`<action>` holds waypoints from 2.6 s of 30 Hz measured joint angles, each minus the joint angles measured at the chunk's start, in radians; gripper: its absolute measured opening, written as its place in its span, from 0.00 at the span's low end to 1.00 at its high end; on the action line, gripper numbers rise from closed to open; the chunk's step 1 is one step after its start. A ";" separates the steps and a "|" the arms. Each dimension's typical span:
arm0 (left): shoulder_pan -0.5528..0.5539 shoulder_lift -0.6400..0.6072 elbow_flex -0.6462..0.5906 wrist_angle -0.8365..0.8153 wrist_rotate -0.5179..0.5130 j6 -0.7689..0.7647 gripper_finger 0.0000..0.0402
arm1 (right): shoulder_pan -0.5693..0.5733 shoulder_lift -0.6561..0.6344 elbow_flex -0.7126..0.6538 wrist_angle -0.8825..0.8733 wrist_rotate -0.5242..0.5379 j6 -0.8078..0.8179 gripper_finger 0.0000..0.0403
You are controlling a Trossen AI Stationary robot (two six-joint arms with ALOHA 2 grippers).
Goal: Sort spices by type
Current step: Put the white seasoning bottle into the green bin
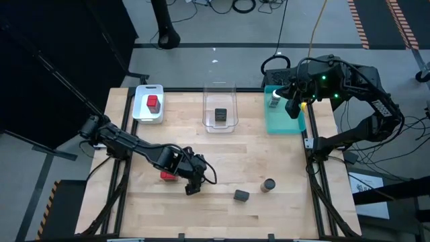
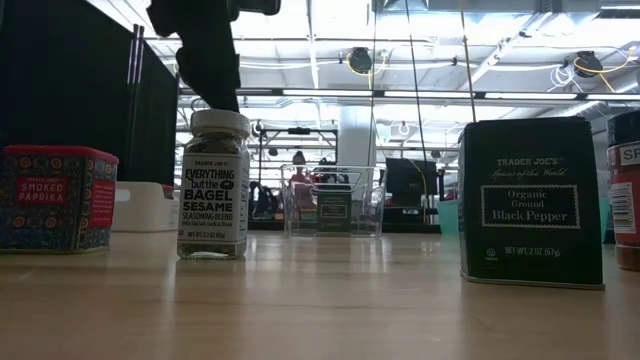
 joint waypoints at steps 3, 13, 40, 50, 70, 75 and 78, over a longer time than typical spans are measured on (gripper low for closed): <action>0.004 0.000 -0.025 0.007 0.000 -0.001 0.95 | 0.000 0.000 0.000 -0.002 0.000 -0.001 0.00; 0.005 0.001 -0.091 0.054 0.014 -0.025 0.94 | 0.000 0.000 0.000 -0.002 0.000 -0.002 0.00; 0.005 0.020 -0.087 0.102 0.057 -0.029 0.53 | 0.000 0.000 0.000 -0.003 0.000 -0.001 0.00; 0.046 -0.041 0.037 -0.006 0.034 0.032 0.53 | 0.004 0.000 0.000 -0.035 -0.003 -0.070 0.00; 0.274 -0.103 0.310 0.380 -0.108 0.267 0.53 | 0.193 -0.056 -0.001 -0.176 -0.079 -0.120 0.00; 0.291 -0.077 0.309 0.503 -0.093 0.320 0.53 | 0.230 -0.114 -0.001 -0.184 -0.079 -0.080 0.00; 0.295 -0.064 0.308 0.533 -0.087 0.320 0.53 | 0.244 -0.131 0.000 -0.171 -0.079 -0.055 0.00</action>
